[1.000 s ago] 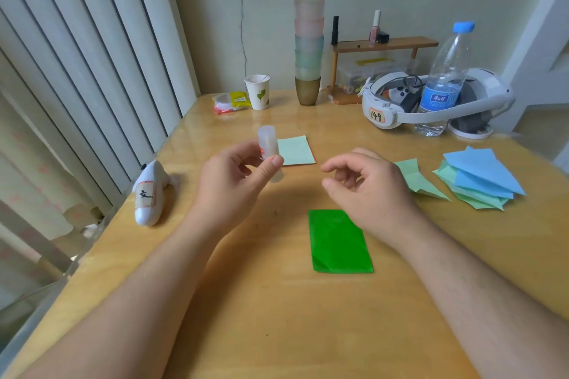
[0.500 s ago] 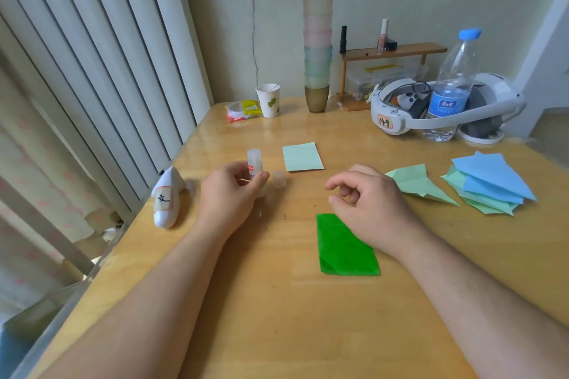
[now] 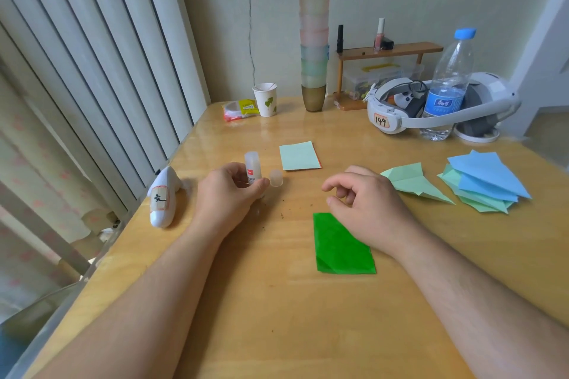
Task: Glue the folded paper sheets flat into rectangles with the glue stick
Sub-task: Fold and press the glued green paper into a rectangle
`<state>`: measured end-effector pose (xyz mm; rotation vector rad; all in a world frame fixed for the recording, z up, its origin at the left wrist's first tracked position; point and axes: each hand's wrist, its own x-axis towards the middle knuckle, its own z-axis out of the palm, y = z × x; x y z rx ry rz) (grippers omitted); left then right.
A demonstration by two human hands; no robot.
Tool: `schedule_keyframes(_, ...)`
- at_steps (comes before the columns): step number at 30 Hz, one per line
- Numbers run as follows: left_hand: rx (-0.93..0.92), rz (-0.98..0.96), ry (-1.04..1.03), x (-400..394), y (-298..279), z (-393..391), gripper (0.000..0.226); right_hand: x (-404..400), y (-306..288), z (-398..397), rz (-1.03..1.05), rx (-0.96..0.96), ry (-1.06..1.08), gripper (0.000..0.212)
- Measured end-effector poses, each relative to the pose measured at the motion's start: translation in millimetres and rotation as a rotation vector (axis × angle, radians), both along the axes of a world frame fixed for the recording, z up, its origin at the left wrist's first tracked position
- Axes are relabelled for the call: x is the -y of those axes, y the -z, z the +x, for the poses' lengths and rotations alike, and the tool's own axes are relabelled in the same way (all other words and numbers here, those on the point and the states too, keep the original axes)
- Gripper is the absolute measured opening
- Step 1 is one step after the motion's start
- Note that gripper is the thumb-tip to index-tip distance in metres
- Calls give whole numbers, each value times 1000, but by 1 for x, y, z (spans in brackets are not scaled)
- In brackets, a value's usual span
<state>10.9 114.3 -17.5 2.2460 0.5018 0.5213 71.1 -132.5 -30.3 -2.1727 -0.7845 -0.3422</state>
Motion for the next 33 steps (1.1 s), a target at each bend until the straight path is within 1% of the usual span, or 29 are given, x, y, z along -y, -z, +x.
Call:
schedule_keyframes(2,2,-3,-3,0,0,0,18,0,0,0,-3,-2,4,21)
schedule_keyframes(4,3,-4,1,1,-1,-1,28,1,0,0,-5,-8,3,22)
schedule_keyframes(7,60,-6,0,5,-2,-2,64,1,1,-1,15,-10,-3,24)
schedule_keyframes(8,100,13,-7,6,-2,-2,73,1,1,-2,21,1,-5,24)
schedule_keyframes(9,150,47,-15,9,-2,-3,76,1,-1,-3,24,16,-3,24)
schedule_keyframes(13,358,182,-3,23,-3,-7,73,17,-27,-6,10,130,27,27)
schedule_keyframes(15,406,222,16,28,-2,-9,70,37,-46,0,-60,132,113,36)
schedule_keyframes(16,413,241,28,31,-1,-10,68,50,-54,5,-150,75,176,42)
schedule_keyframes(19,428,308,103,41,-2,-13,62,87,-61,17,-512,-180,353,55)
schedule_keyframes(21,447,350,173,49,-2,-15,56,103,-51,20,-649,-276,395,51)
schedule_keyframes(22,455,372,209,53,-1,-15,52,107,-44,21,-673,-270,394,42)
schedule_keyframes(23,460,401,241,55,0,-15,49,108,-38,23,-676,-223,387,31)
schedule_keyframes(24,468,432,270,57,2,-14,46,108,-34,23,-655,-148,383,22)
schedule_keyframes(25,476,460,296,59,3,-13,42,106,-32,24,-598,-67,374,17)
schedule_keyframes(26,487,486,322,61,5,-12,39,103,-35,24,-492,-8,362,14)
schedule_keyframes(28,502,512,389,63,5,-12,36,94,-47,22,-195,4,321,8)
schedule_keyframes(30,464,460,468,63,4,-13,35,81,-64,19,74,-81,221,5)
schedule_keyframes(31,415,401,501,63,3,-14,36,73,-73,17,197,-162,130,6)
schedule_keyframes(32,353,298,539,63,3,-14,38,64,-81,14,297,-266,22,11)
schedule_keyframes(33,283,151,582,62,4,-14,40,56,-86,12,344,-379,-76,15)
